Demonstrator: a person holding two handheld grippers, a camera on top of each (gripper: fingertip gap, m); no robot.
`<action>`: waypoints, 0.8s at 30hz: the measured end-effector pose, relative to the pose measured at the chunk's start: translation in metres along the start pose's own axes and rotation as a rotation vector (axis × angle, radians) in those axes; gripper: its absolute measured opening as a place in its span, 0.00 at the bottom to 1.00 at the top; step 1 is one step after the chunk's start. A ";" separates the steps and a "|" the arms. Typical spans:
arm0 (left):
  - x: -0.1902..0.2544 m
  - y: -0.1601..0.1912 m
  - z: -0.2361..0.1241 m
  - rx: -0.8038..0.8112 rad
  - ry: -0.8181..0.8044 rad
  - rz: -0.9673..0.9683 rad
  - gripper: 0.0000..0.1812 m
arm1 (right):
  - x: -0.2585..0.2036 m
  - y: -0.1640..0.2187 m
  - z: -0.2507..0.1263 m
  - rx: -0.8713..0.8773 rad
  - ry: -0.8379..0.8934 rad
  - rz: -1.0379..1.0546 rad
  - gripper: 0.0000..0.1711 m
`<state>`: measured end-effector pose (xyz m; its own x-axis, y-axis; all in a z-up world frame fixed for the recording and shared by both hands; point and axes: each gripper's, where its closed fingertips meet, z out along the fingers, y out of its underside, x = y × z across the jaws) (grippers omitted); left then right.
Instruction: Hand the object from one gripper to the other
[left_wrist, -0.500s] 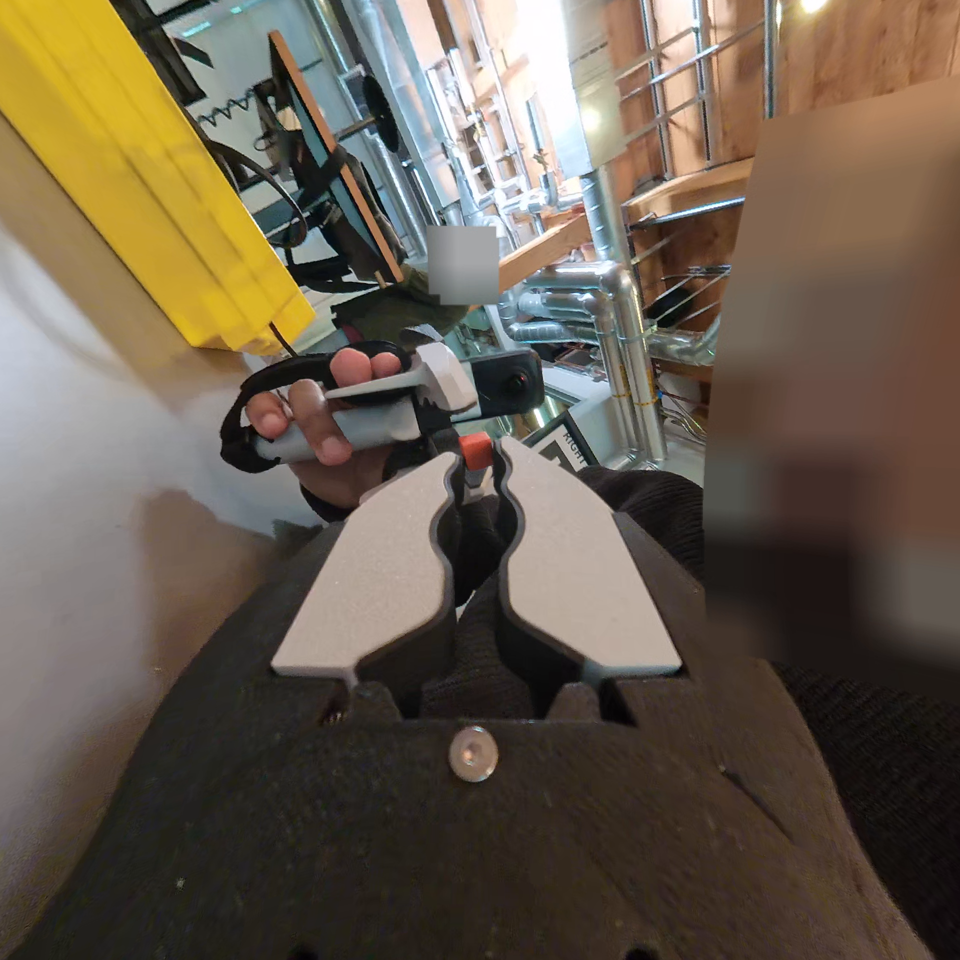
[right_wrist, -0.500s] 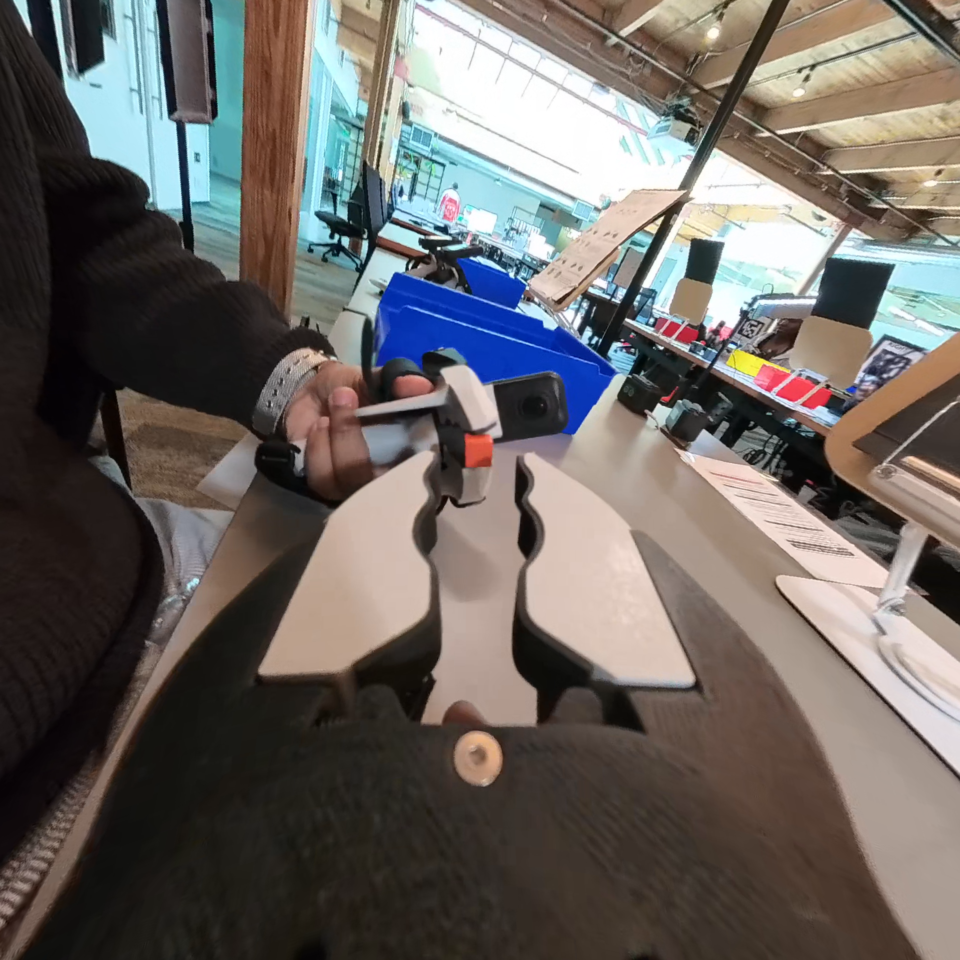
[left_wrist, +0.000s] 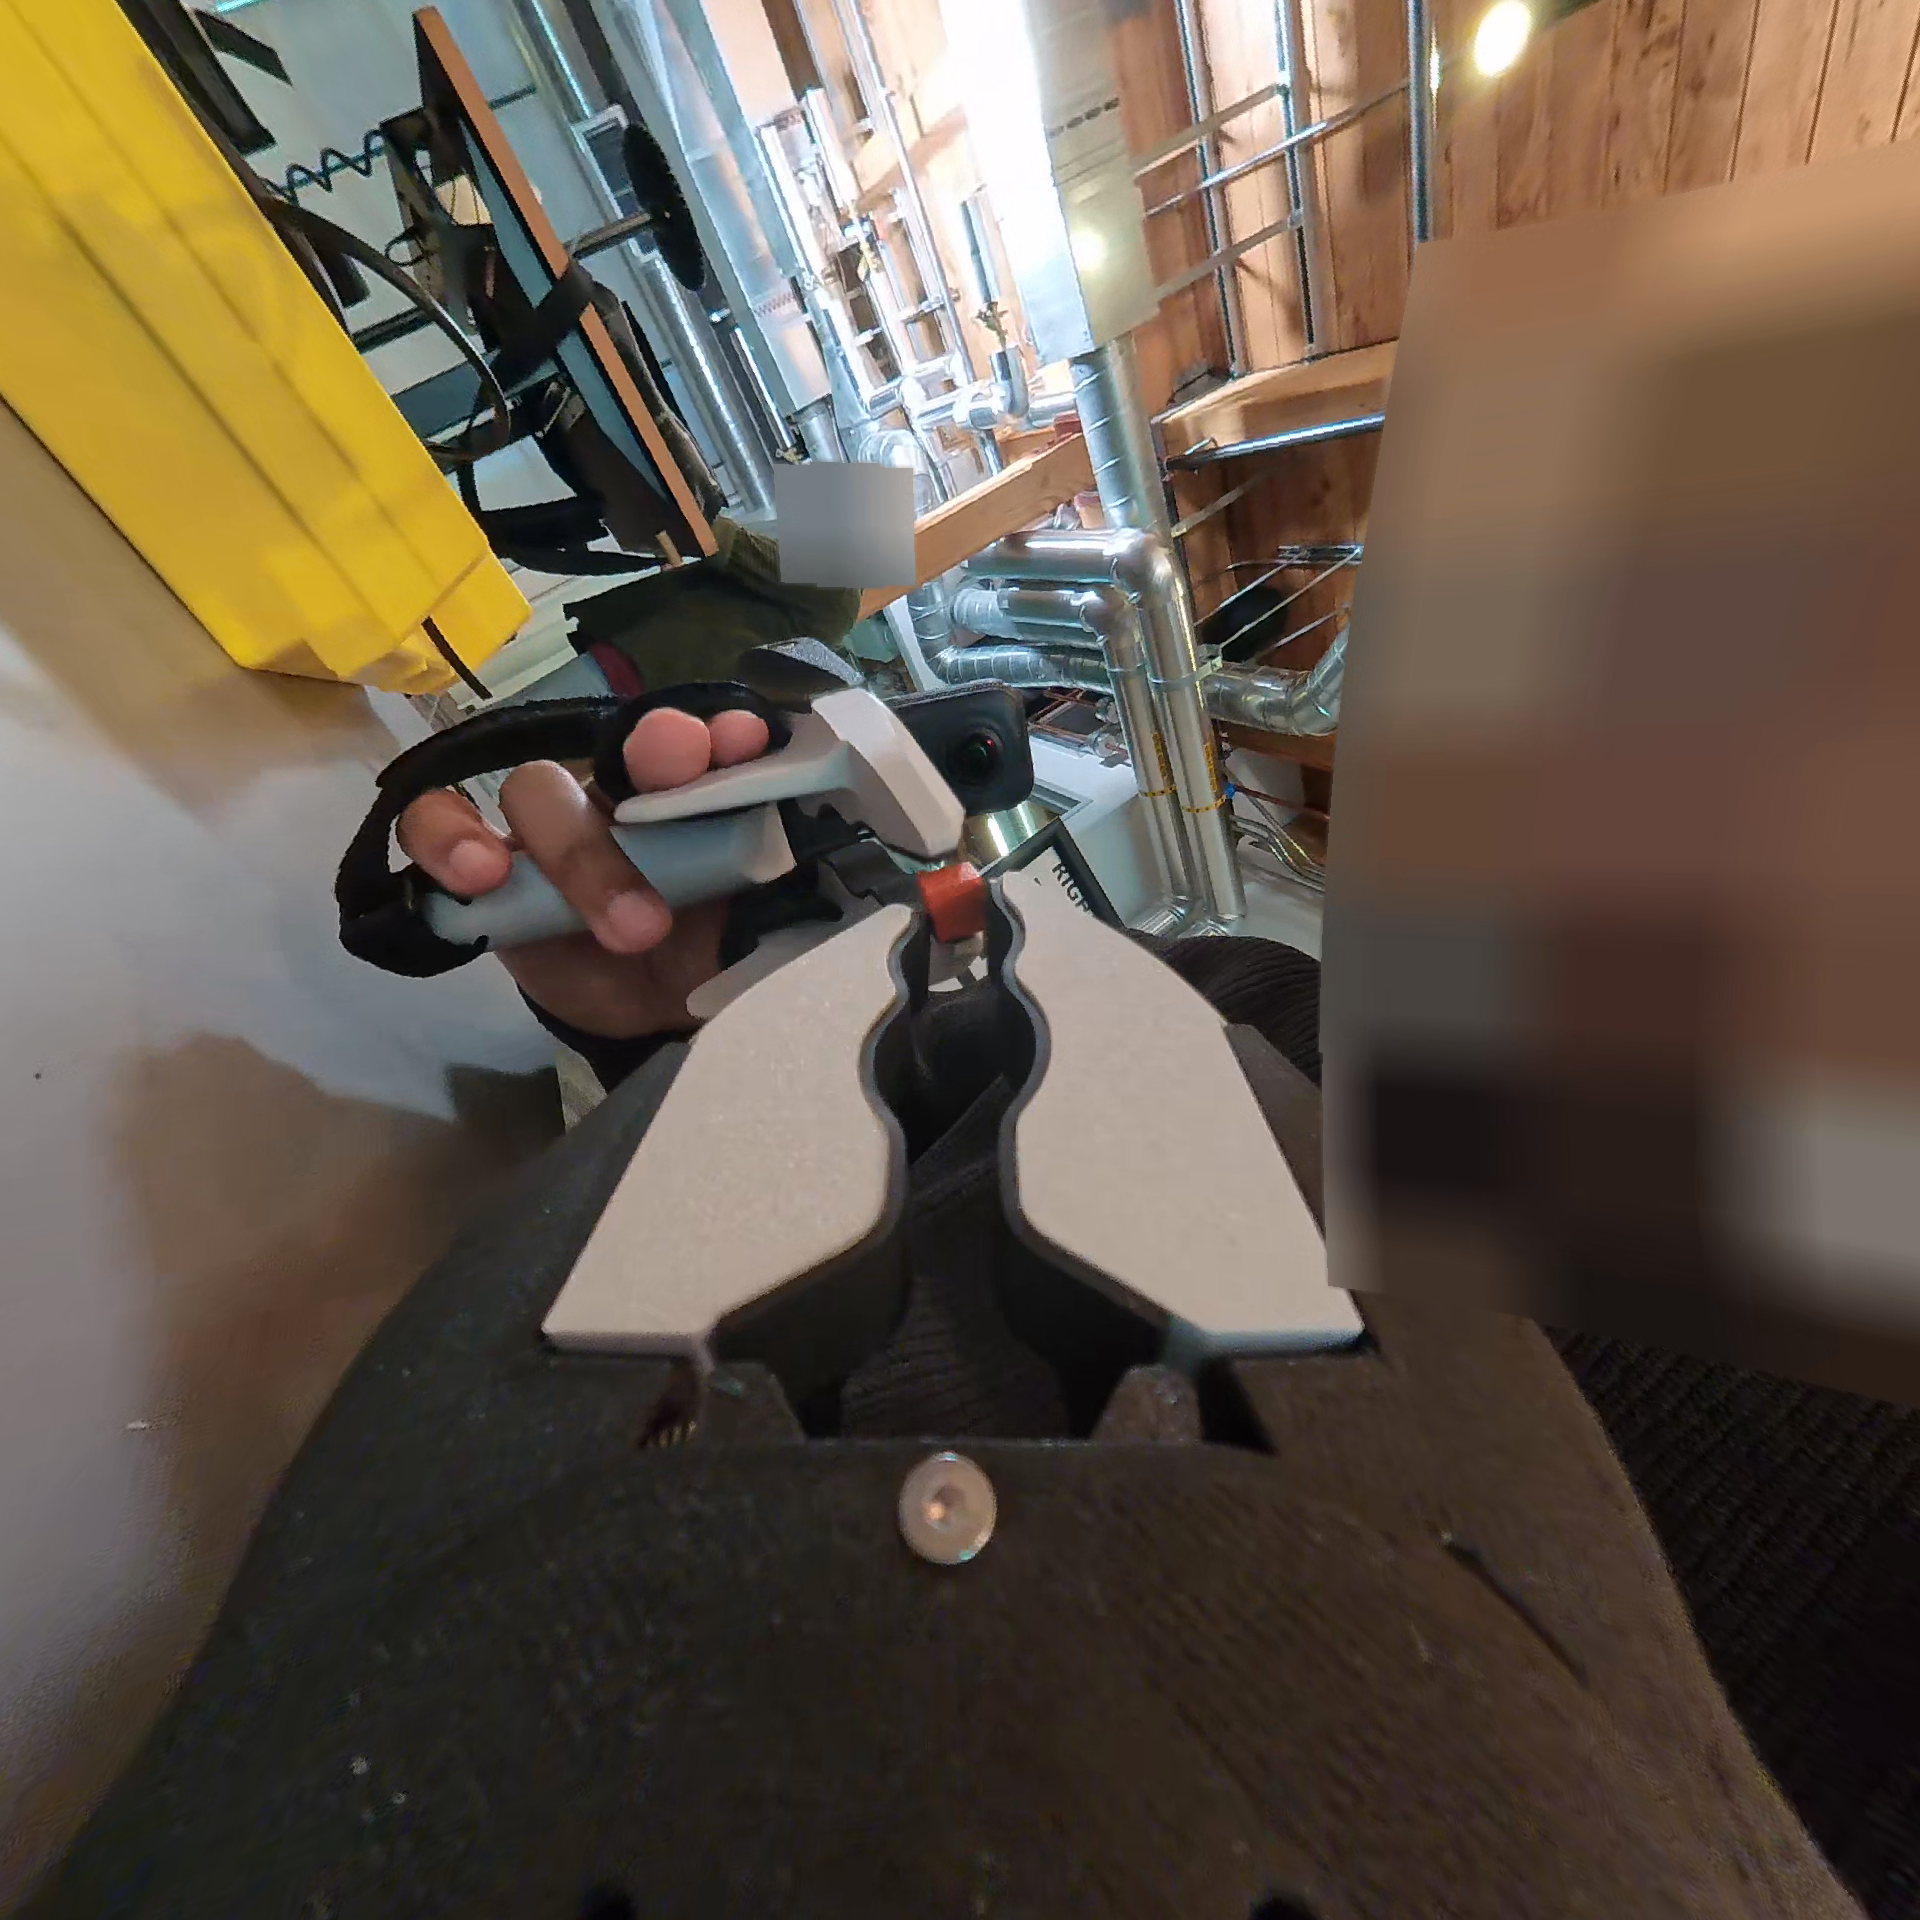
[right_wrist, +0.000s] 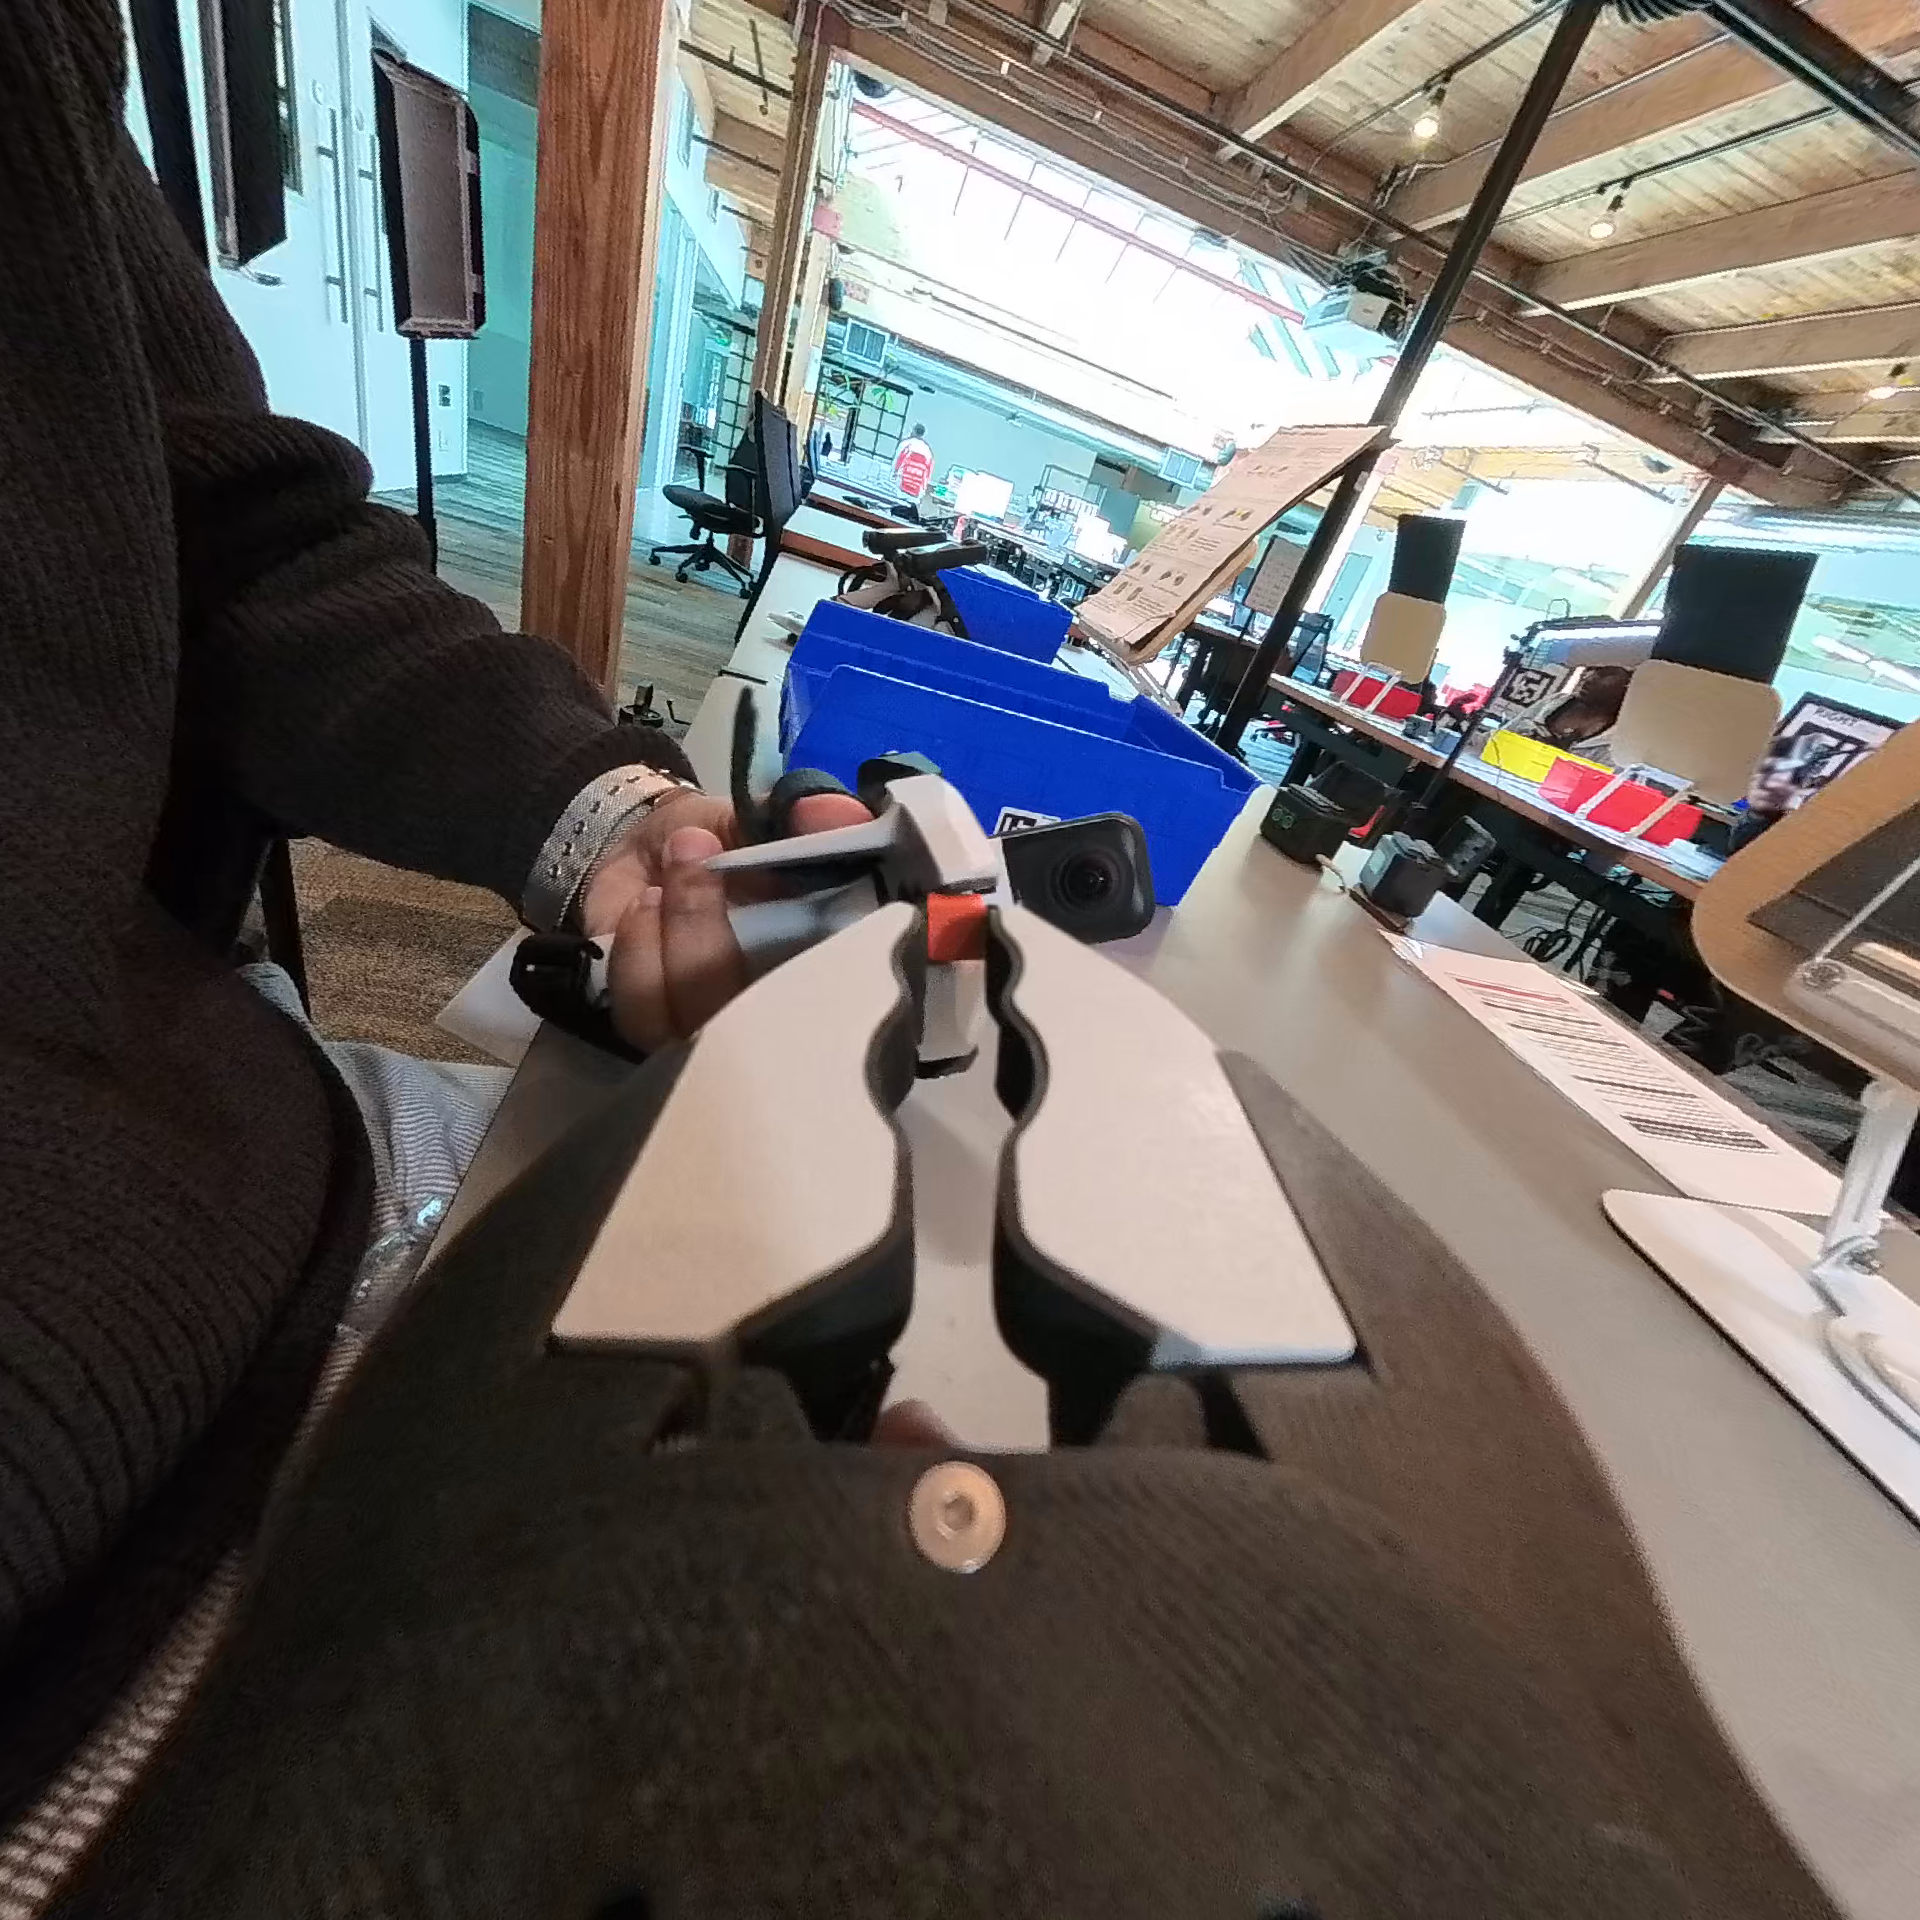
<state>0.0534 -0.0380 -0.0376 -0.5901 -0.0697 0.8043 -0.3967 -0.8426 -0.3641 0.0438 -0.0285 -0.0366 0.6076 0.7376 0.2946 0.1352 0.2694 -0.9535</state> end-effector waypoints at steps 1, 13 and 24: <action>0.000 0.000 0.000 0.004 0.002 -0.001 0.06 | 0.000 0.000 0.000 -0.001 0.000 0.000 0.06; -0.007 -0.005 -0.004 0.013 -0.078 0.049 0.10 | 0.006 0.004 0.000 -0.030 0.025 0.038 0.06; -0.021 -0.023 -0.019 0.000 -0.422 0.495 0.10 | 0.012 0.010 -0.004 -0.025 0.005 0.268 0.06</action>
<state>0.0616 -0.0068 -0.0550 -0.3758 -0.6540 0.6566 -0.1489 -0.6567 -0.7393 0.0561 -0.0195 -0.0425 0.6279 0.7776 0.0316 -0.0114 0.0498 -0.9987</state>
